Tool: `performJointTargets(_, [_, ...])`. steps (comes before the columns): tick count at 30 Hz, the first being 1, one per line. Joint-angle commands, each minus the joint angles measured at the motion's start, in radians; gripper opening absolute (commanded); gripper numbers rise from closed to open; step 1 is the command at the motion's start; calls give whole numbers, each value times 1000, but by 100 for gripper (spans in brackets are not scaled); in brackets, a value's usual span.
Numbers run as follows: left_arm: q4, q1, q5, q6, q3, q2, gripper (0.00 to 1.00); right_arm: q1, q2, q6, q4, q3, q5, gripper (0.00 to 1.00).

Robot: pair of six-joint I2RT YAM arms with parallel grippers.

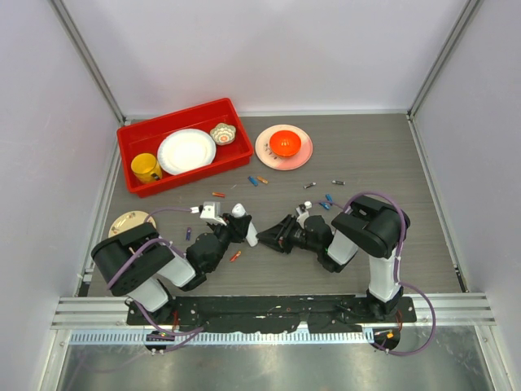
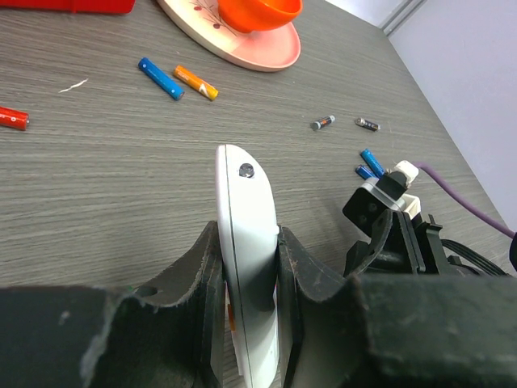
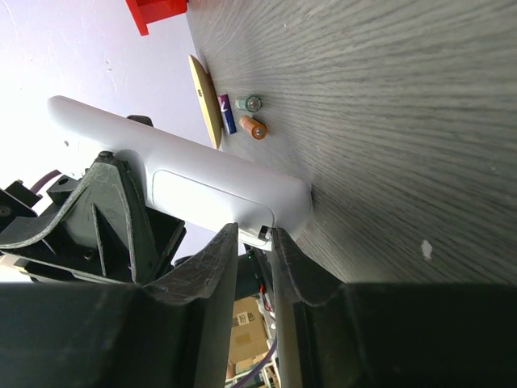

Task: Load the batteries into the remote control

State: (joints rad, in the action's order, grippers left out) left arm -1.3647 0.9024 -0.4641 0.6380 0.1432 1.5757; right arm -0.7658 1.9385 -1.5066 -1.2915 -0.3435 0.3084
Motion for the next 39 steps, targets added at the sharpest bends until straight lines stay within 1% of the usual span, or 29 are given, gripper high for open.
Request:
performJointTargets(1, [-182, 18, 10, -31, -8, 23, 0, -4, -13, -10, -354, -35, -28, 29])
performJointTargets(2, [-182, 20, 8, -34, -7, 24, 0, -4, -16, -10, -354, -35, -28, 31])
performJointTargets(4, [-182, 18, 11, -31, -7, 26, 0, -4, -18, -10, -350, -37, -26, 32])
performJointTargets(10, [-182, 20, 16, -26, -5, 18, 0, -4, -9, -10, -348, -37, -25, 32])
performJointTargets(13, [-182, 21, 21, -21, -5, 21, 0, -4, -3, -10, -348, -40, -25, 28])
performJointTargets(16, [-182, 24, 25, -17, -5, 23, 0, -4, 4, -10, -348, -48, -22, 22])
performJointTargets(17, [-182, 27, 27, -15, -5, 23, 0, -4, 5, -10, -348, -51, -22, 19])
performJointTargets(23, [-182, 30, 21, -20, -7, 21, 0, -4, -1, -10, -350, -49, -20, 10])
performJointTargets(29, [-182, 33, 16, -18, -11, 23, 0, -4, -13, -7, -350, -46, -17, 6])
performJointTargets(39, [-182, 33, -1, -29, -17, 12, 0, -6, -18, -4, -353, -35, -14, 6])
